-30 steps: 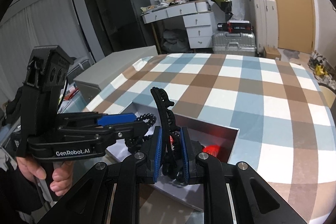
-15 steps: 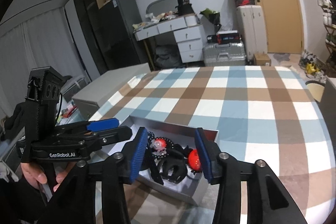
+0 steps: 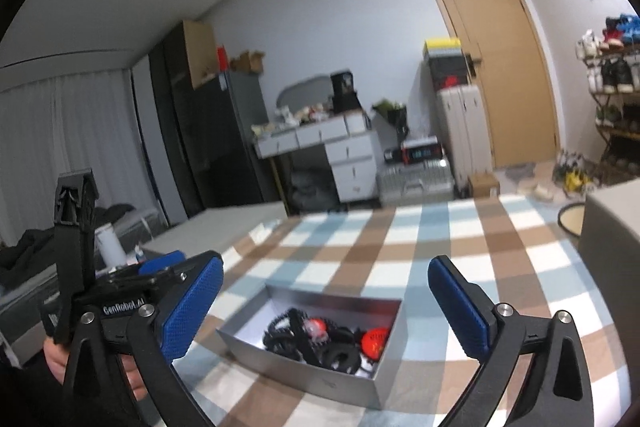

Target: Organize jewelry

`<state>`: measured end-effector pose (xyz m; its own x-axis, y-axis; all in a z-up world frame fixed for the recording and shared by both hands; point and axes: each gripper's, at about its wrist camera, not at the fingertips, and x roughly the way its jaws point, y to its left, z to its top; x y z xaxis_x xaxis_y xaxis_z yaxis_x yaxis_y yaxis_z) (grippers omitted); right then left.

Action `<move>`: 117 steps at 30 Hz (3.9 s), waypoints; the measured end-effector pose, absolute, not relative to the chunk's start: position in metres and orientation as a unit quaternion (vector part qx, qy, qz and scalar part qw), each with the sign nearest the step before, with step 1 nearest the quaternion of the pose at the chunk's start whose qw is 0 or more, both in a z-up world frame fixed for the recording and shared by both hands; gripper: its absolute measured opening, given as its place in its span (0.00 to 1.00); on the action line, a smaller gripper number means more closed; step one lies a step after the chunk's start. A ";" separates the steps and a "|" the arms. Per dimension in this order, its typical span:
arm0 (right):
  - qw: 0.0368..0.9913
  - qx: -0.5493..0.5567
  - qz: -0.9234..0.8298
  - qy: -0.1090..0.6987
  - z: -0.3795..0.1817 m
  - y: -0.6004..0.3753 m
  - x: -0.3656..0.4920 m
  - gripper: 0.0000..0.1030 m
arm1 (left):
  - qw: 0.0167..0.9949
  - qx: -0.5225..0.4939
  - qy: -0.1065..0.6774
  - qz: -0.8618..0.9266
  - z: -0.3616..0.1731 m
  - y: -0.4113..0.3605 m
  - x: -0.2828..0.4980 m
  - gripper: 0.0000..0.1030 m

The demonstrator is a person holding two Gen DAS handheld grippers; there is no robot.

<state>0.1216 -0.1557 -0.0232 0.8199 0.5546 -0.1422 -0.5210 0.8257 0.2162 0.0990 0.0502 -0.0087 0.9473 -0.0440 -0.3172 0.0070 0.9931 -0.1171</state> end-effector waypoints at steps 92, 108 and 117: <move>0.974 -0.033 0.191 0.116 -0.069 -0.142 0.120 1.00 | 0.987 -0.004 0.153 0.040 -0.049 0.049 0.082 0.99; 0.974 -0.033 0.191 0.116 -0.069 -0.142 0.119 1.00 | 0.987 -0.004 0.154 0.038 -0.049 0.047 0.083 0.99; 0.974 -0.033 0.191 0.116 -0.069 -0.142 0.120 1.00 | 0.987 -0.004 0.155 0.039 -0.049 0.047 0.083 0.99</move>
